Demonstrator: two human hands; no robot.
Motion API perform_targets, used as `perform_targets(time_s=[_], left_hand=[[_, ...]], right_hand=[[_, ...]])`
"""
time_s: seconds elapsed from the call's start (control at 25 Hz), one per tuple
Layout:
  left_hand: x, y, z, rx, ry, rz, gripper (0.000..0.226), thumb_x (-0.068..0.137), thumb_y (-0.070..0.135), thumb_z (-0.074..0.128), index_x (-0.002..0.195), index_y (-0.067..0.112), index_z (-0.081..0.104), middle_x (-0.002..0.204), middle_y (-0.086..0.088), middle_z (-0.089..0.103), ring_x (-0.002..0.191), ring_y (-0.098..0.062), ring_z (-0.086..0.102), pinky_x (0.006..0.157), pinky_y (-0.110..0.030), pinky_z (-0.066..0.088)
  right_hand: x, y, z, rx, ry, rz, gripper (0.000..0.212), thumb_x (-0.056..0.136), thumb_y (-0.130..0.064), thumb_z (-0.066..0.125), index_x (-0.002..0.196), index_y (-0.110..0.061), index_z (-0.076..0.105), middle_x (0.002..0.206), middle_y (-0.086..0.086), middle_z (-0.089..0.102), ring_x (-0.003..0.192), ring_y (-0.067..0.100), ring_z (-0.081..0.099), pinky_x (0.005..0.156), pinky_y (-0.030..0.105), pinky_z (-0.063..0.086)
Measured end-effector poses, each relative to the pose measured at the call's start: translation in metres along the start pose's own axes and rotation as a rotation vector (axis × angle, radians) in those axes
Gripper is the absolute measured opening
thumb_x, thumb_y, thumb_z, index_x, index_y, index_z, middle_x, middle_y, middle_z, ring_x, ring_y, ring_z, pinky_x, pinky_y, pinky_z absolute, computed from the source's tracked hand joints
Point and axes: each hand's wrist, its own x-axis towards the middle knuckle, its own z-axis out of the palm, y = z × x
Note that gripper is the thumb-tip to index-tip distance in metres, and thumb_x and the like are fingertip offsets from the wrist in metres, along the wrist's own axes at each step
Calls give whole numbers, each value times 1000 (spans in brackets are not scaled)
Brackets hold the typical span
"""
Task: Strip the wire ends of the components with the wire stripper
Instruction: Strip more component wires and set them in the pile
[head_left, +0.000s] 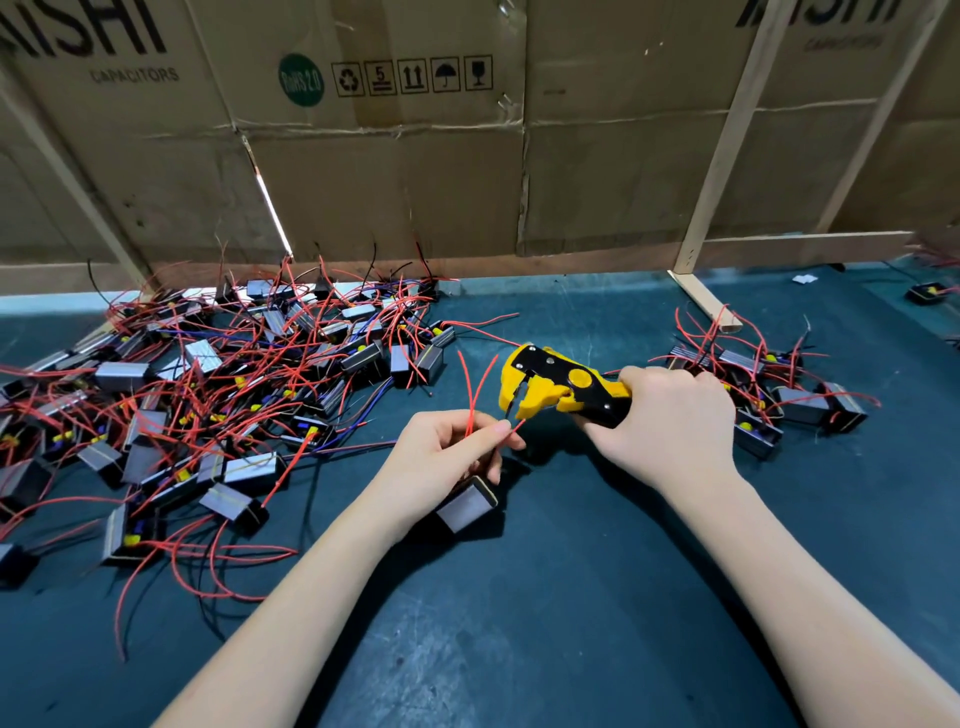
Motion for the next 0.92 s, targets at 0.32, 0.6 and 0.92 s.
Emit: perform_targets(time_s=[0.32,0.6,0.92], left_hand=[[0,1,2,3,-40,-62,40,103,32,43,92,11,74,67,-8,70,66,-26,40,57,-27,34],[1,0,1,89,-76,-29,41,103,35,42,91,12,74,64,-5,68,63,-22,41,56,-26,33],[4,-1,-8,29,10,-20,16,92,13,64,107,10,67,78,8,62,65,-8,55,61,-17,45]], right_hand=[[5,21,17,12,44,155,57,73,-70,57,89,-15,60,90,4,65,92,29,60,79,38,31],[2,8,16,58,46,82,54,70,-68,58,87,-17,63,85,2,64,87,29,61,78,38,32],[4,13,17,111,71,144,51,71,-66,63,85,-17,63,83,1,64,87,29,60,76,37,29]])
